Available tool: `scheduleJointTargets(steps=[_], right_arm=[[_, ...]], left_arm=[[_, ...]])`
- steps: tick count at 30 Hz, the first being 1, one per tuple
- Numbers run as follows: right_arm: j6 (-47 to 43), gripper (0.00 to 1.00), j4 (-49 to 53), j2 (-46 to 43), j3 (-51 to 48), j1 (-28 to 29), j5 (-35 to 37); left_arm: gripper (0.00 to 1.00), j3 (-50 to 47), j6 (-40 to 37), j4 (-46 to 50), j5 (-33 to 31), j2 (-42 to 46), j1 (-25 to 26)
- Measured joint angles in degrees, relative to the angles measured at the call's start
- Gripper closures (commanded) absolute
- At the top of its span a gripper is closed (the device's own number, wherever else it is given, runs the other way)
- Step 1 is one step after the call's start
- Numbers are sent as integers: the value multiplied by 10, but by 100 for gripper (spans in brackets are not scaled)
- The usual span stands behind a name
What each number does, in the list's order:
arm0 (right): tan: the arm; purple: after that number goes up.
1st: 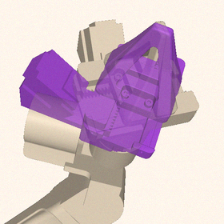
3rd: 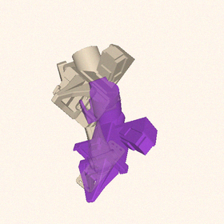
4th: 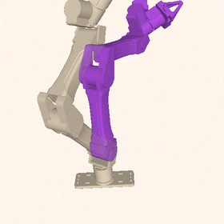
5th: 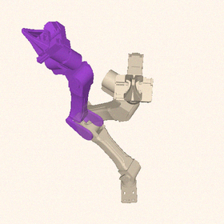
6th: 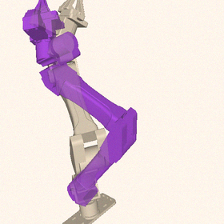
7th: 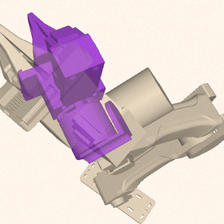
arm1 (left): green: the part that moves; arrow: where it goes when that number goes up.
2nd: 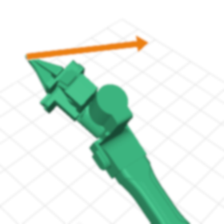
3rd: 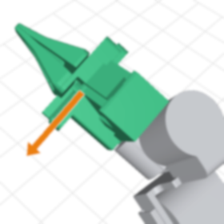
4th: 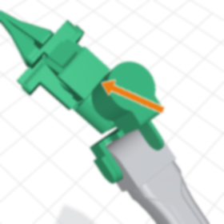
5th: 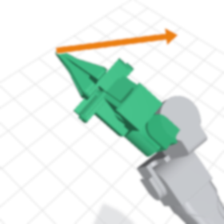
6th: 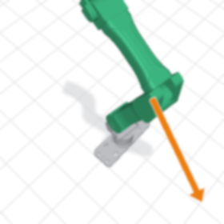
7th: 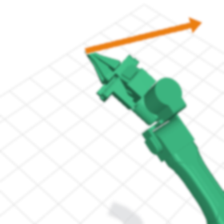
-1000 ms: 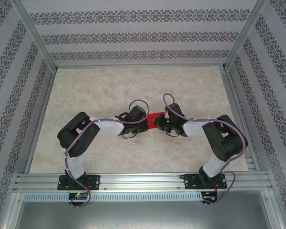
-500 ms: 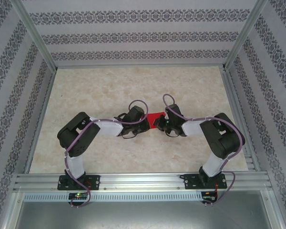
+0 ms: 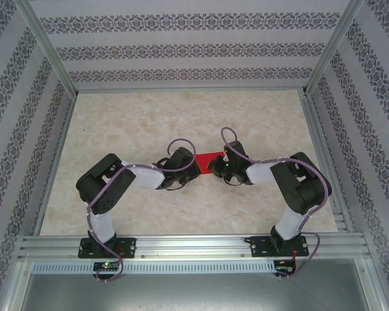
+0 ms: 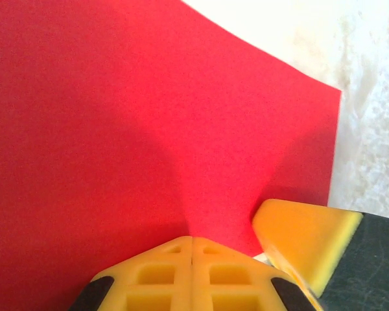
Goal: Fold a paper plane with a square sheet of paper (pick it up from the middle)
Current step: First fold in half a square sheet of paper at the center of the table.
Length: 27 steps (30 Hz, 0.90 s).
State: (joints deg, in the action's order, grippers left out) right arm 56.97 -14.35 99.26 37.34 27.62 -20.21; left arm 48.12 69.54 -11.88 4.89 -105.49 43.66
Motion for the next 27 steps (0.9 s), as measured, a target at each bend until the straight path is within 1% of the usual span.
scheduleJointTargets(steps=[6, 12, 18, 21, 23, 27], right_arm=[[2, 100, 0, 0, 0, -3, -2], [2, 100, -2, 0, -2, -4, -3], [2, 100, -3, 0, -3, -4, -3], [1, 100, -3, 0, -3, -4, -3], [-6, 100, 4, 0, 2, -4, -3], [-51, 100, 70, -8, 29, -11, 8]], left_arm=[[100, -30, 11, 21, -36, 32, 0], [100, -52, 20, 28, -55, 54, -3], [100, -75, 22, 58, -79, 86, -12], [100, -75, 18, 69, -79, 91, -16], [98, -70, 3, 82, -73, 93, -22], [88, -22, -58, 167, -71, 95, -53]])
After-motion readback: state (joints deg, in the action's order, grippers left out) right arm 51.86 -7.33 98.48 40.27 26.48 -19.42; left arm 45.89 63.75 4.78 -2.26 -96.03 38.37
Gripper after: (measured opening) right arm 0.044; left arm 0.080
